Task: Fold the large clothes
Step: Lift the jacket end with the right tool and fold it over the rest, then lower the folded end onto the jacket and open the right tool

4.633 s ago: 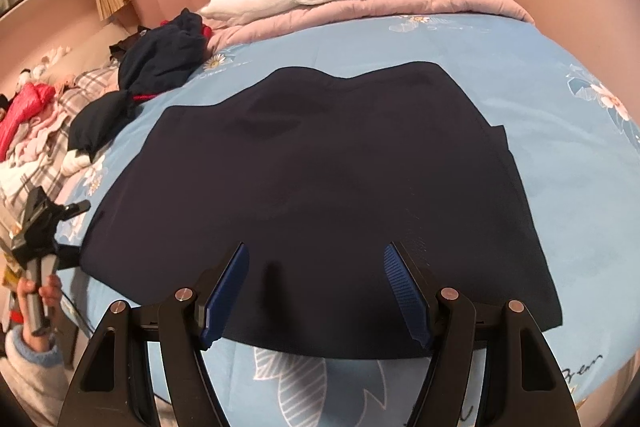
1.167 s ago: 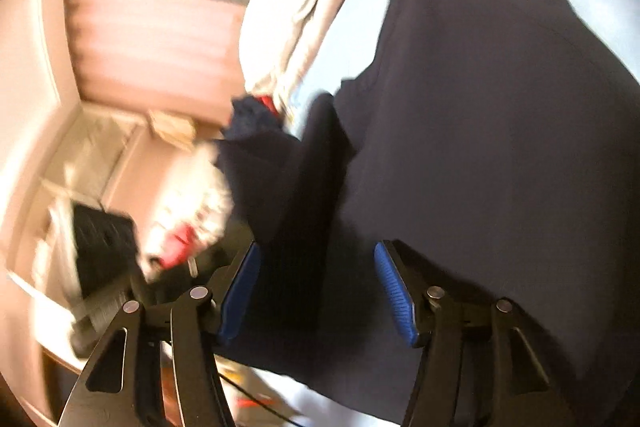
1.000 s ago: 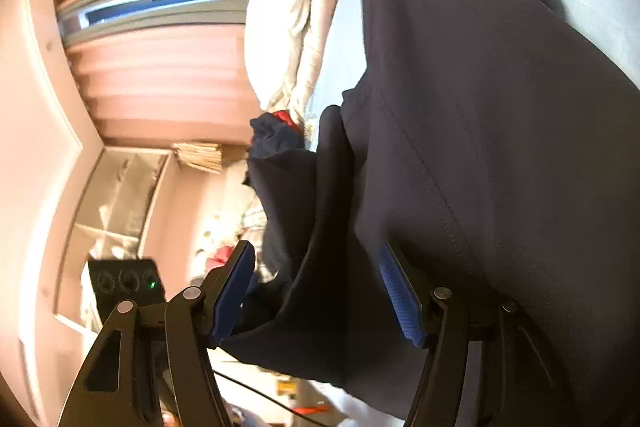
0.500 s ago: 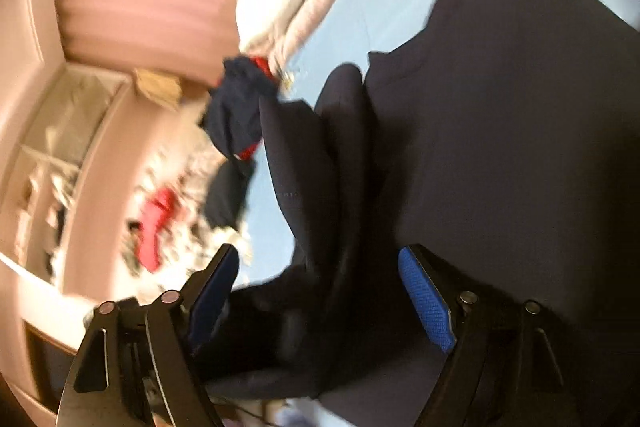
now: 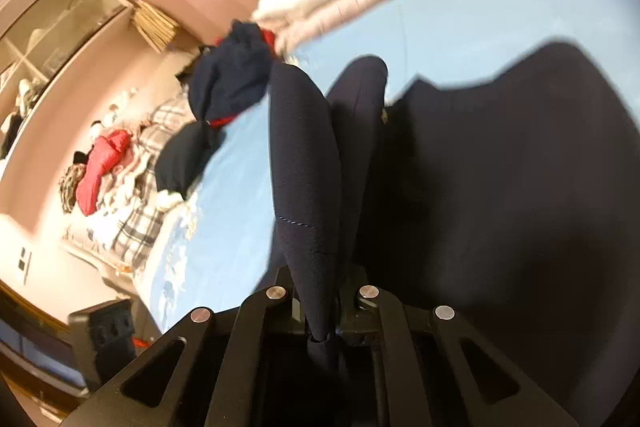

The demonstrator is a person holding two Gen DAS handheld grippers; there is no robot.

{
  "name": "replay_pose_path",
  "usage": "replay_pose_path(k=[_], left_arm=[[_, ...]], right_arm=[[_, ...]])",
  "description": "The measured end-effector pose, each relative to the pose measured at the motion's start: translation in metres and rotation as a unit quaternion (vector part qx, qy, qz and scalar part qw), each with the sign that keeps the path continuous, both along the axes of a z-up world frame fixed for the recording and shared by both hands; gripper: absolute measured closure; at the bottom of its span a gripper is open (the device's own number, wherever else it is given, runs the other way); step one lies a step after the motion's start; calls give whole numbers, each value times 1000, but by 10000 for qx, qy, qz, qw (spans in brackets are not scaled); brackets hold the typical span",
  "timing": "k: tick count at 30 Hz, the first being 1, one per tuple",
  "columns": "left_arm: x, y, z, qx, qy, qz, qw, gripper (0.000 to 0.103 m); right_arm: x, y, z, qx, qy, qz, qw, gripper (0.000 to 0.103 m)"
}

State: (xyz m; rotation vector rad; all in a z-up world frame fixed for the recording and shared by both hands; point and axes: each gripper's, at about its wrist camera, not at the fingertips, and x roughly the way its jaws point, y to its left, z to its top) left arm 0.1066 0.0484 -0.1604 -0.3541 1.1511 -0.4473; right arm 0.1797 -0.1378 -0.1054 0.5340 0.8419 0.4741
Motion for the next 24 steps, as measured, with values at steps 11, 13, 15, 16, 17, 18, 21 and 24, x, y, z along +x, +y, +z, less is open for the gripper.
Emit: replay_pose_path(k=[11,13,15,16,17,18,21,24], left_arm=[[0,-6,14,203,-129,30,9997,26],[4,-14,12,214,-95,-81,9997,26],[8,-26,15,276,-139,-196,9993,27],[11,-32,17,301,-191,-270,9990,27],[12,-36,21,315,-249,-335,9986,27],[13,-39,23,328,-319,-390,9982,27],[18,-61,42,443,-671,-579,9951,27],[23,-85,55,563,-934,-774,9910,28]], right_arm=[[-28,-106,42,405,-696,-940,9923,95],[-31,-125,32,422,-607,-1159,9905,95],[-31,-145,10,469,-329,-1307,9898,95],[-30,-149,3,444,-192,-1373,9893,95],[-29,-155,-8,440,-75,-1409,9890,95],[-28,-159,-17,494,42,-1450,9882,95],[-22,-155,-36,544,277,-1488,9870,95],[-17,-152,-42,399,458,-1529,9864,94]])
